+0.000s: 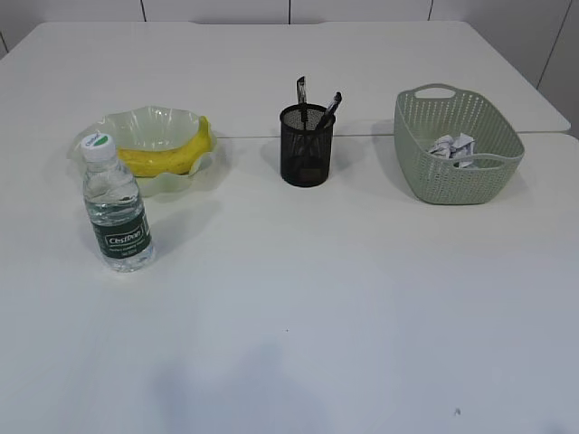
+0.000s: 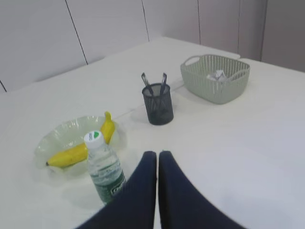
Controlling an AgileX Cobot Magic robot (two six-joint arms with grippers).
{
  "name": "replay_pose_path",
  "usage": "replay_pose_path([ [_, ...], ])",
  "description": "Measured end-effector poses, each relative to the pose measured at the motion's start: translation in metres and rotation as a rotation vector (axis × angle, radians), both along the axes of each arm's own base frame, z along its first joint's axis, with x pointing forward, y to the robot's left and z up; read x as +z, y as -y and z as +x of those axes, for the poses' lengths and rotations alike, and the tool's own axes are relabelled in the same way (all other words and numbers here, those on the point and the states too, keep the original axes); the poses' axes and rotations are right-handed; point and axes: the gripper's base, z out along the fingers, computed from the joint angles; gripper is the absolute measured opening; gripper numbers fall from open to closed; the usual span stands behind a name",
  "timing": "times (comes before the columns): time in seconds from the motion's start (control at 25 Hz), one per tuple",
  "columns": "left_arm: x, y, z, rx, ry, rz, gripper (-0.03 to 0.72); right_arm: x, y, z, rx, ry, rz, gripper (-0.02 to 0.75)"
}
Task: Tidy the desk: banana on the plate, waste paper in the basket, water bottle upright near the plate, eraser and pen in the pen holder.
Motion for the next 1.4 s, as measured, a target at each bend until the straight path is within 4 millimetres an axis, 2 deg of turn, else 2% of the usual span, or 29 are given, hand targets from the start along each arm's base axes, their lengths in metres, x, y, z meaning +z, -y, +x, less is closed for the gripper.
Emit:
replay_pose_path([
  [0.24,-0.012,-0.01,0.001,0.1,-0.111,0.083,-0.025,-0.017,-0.001,0.001,0.007,-0.023,-0.002,-0.011],
  [0.52,-0.023,-0.021,0.0,0.221,-0.249,0.098,-0.025,-0.021,-0.001,0.0,0.008,-0.02,0.001,-0.011],
  [0.68,-0.028,-0.023,-0.002,0.267,-0.323,0.042,-0.025,-0.026,-0.002,0.003,0.008,-0.036,-0.006,-0.011],
  [1.0,-0.041,-0.035,-0.007,0.398,-0.479,0.088,-0.025,-0.045,-0.006,0.013,0.008,-0.105,-0.033,-0.011],
  [1.24,-0.067,-0.037,-0.005,0.422,-0.598,0.066,-0.025,-0.049,-0.007,0.015,0.014,-0.118,-0.05,-0.011],
  [1.4,-0.07,-0.037,-0.005,0.428,-0.588,0.06,-0.025,-0.049,-0.007,0.015,0.018,-0.118,-0.062,-0.011],
])
